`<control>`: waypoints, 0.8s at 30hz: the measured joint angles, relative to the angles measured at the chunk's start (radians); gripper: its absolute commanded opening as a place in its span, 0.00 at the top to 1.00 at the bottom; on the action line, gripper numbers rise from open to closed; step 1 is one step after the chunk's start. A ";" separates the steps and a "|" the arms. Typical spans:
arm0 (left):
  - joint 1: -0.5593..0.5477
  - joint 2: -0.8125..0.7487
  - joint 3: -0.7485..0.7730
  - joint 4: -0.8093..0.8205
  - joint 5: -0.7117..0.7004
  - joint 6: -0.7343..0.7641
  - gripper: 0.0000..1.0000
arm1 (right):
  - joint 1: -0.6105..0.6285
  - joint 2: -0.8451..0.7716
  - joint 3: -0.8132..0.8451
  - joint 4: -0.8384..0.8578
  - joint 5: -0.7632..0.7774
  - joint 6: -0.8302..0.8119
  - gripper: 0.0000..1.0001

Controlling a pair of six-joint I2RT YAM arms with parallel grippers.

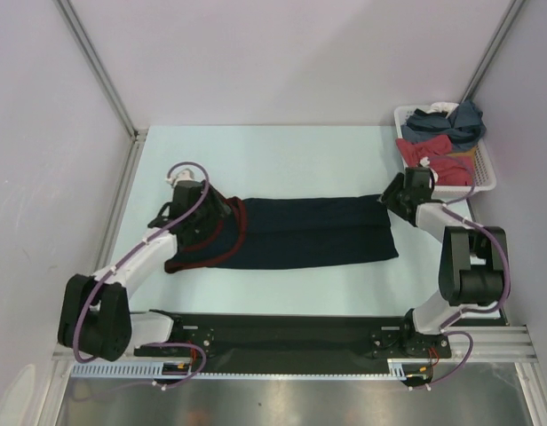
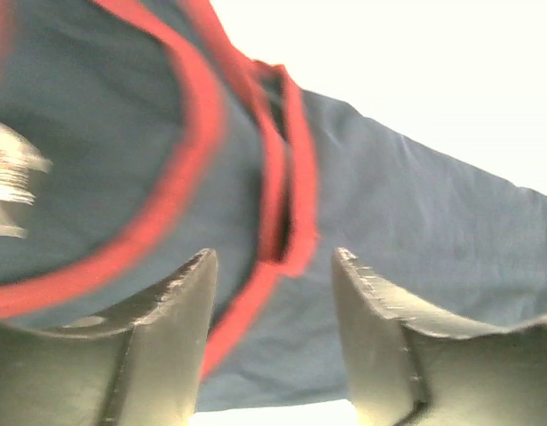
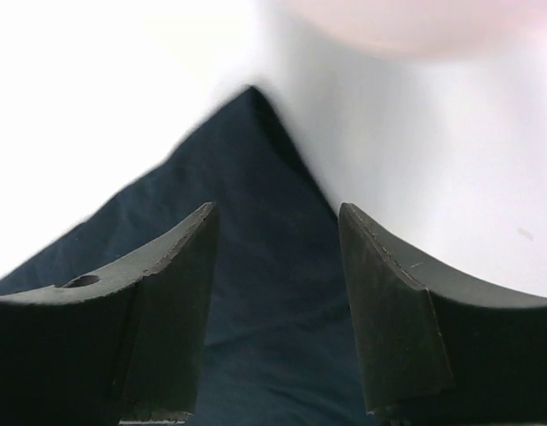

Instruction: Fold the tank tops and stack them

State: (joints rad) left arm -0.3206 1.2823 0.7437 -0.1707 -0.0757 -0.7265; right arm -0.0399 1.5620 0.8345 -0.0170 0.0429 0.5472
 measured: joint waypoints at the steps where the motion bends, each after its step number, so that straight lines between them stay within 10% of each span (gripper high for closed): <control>1: 0.041 -0.014 -0.005 -0.003 0.002 0.008 0.28 | 0.013 0.028 0.026 -0.004 0.001 -0.008 0.41; 9: 0.359 -0.019 0.000 -0.011 0.063 0.039 0.21 | 0.019 0.163 0.092 -0.048 0.004 -0.025 0.54; 15: 0.483 0.164 0.076 0.012 0.144 0.046 0.21 | -0.004 0.202 0.124 -0.061 -0.015 -0.018 1.00; 24: 0.490 0.487 0.371 -0.002 0.246 0.066 0.22 | -0.068 0.132 0.032 -0.040 -0.022 0.046 1.00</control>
State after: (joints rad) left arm 0.1696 1.7691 1.1145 -0.1730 0.1703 -0.6605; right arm -0.1081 1.6939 0.8665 -0.0570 0.0212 0.5934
